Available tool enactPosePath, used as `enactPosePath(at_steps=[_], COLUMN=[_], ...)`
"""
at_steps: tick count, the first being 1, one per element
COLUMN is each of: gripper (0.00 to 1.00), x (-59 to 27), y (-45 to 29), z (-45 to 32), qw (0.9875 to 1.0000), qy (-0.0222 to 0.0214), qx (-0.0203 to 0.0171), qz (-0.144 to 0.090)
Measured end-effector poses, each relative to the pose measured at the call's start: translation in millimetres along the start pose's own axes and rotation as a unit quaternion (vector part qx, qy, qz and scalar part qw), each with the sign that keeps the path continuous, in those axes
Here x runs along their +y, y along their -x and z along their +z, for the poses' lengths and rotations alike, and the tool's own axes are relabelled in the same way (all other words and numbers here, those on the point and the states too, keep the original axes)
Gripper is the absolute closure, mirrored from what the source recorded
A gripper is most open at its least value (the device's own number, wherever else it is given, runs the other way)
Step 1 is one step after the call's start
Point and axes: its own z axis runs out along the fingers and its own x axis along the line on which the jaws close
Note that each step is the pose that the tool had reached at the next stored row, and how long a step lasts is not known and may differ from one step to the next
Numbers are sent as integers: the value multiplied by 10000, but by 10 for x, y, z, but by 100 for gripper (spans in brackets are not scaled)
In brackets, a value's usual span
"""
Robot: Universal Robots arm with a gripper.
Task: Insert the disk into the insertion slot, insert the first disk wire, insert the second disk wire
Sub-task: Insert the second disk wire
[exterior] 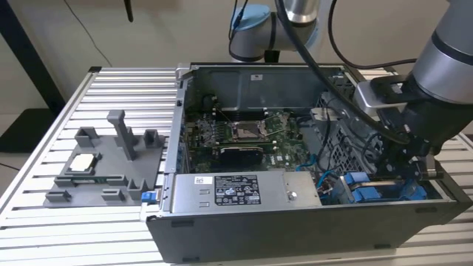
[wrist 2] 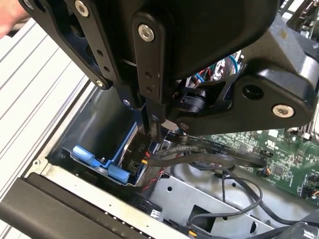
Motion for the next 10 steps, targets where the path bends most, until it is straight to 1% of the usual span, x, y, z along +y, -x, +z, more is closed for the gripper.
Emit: enactPosePath(at_steps=[2, 6, 8, 10], gripper=[84, 84, 84, 84], x=[1, 8, 14, 15], y=[-1, -7, -11, -13], z=[8, 52, 83, 98], qw=[10000, 10000, 10000, 10000], qy=[0, -1, -8, -13], qx=[1, 7, 5, -4], qz=[0, -2, -2, -1])
